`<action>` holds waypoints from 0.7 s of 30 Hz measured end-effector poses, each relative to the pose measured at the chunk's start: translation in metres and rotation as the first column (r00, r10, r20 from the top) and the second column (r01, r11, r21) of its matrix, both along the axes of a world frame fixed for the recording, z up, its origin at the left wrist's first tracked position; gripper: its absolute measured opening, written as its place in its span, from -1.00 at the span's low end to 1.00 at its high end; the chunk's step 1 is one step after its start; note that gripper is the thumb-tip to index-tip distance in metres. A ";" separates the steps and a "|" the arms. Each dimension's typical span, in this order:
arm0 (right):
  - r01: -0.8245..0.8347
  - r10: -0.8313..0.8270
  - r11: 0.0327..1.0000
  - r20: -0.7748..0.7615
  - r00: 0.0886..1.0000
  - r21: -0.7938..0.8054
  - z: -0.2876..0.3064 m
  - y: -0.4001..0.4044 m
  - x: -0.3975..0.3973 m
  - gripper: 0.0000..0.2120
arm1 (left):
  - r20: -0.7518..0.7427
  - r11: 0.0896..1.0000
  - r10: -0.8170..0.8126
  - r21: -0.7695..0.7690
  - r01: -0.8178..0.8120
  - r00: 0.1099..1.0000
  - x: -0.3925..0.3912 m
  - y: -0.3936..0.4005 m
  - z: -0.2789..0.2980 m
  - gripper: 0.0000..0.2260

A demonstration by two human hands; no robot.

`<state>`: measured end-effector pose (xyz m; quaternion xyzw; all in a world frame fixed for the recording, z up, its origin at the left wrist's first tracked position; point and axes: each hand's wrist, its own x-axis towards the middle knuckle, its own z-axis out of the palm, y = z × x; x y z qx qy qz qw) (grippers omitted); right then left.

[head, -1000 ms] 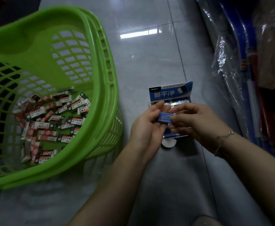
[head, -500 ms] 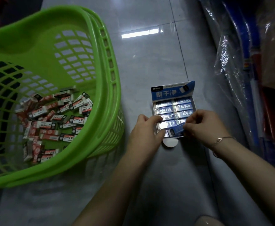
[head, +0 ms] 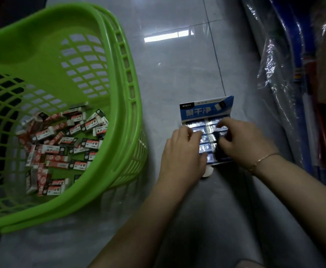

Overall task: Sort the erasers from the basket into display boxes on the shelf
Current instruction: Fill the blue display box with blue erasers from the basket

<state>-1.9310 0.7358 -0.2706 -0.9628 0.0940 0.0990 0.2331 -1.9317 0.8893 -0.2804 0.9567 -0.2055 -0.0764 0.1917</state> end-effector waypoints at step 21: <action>-0.233 0.202 0.927 -0.132 0.971 -0.293 -0.005 -0.001 0.021 -0.60 | -0.131 0.983 -0.136 0.103 0.150 0.982 0.028 -0.001 -0.007 -0.24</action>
